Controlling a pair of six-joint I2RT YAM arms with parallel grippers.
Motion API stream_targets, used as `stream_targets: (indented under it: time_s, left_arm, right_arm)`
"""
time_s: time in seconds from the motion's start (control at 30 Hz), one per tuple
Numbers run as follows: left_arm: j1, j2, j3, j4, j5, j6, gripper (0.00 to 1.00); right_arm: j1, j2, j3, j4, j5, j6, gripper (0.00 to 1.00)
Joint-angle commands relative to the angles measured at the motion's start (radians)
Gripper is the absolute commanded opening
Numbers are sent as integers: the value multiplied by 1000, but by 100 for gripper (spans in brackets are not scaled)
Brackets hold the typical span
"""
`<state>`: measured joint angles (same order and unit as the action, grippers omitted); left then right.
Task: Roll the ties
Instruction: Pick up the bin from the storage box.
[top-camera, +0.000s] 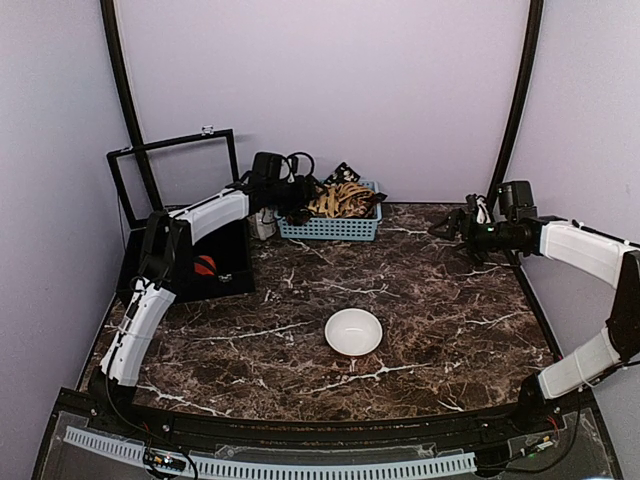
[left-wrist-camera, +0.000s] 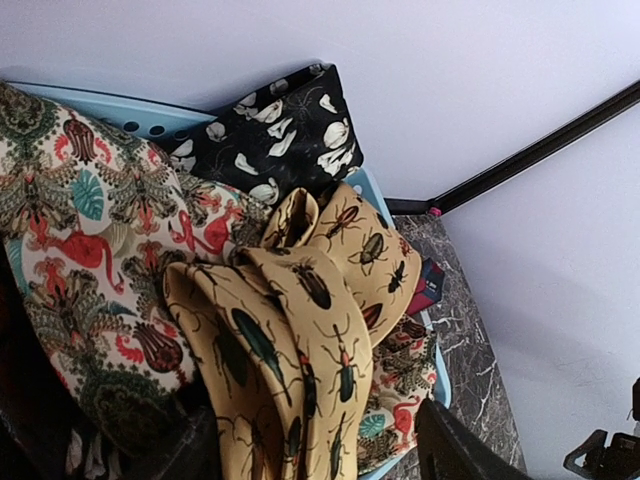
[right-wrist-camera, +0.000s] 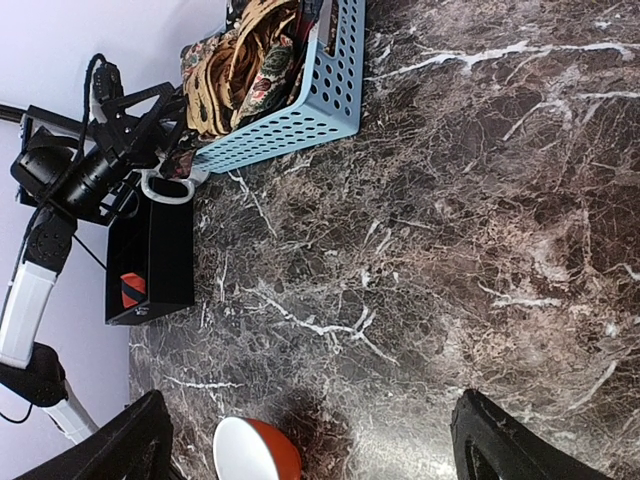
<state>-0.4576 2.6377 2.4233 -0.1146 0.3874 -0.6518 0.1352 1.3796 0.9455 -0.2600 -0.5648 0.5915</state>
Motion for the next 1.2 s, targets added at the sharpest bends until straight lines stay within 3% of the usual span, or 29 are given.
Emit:
stream_targets:
  time_s: [0.0, 0.17, 0.5, 0.57, 0.67, 0.87, 1.17]
  left_arm:
    - [-8, 28, 37, 57, 54, -50, 67]
    - [-9, 49, 42, 68, 67, -61, 60]
    - [-19, 52, 48, 92, 80, -63, 27]
    - [-18, 42, 48, 92, 73, -60, 27]
    - [-18, 19, 44, 65, 37, -36, 43]
    - [-18, -40, 36, 46, 2, 21, 42]
    - [-21, -69, 31, 79, 39, 14, 8]
  right_arm:
    - [-3, -24, -4, 39, 14, 16, 97]
    - [-3, -26, -8, 38, 23, 21, 97]
    - [-3, -44, -31, 39, 34, 33, 97]
    - [-3, -49, -37, 44, 33, 37, 97]
    - [-3, -56, -44, 44, 34, 40, 97]
    - [-3, -68, -55, 45, 40, 44, 97]
    - [-3, -67, -55, 52, 36, 46, 97]
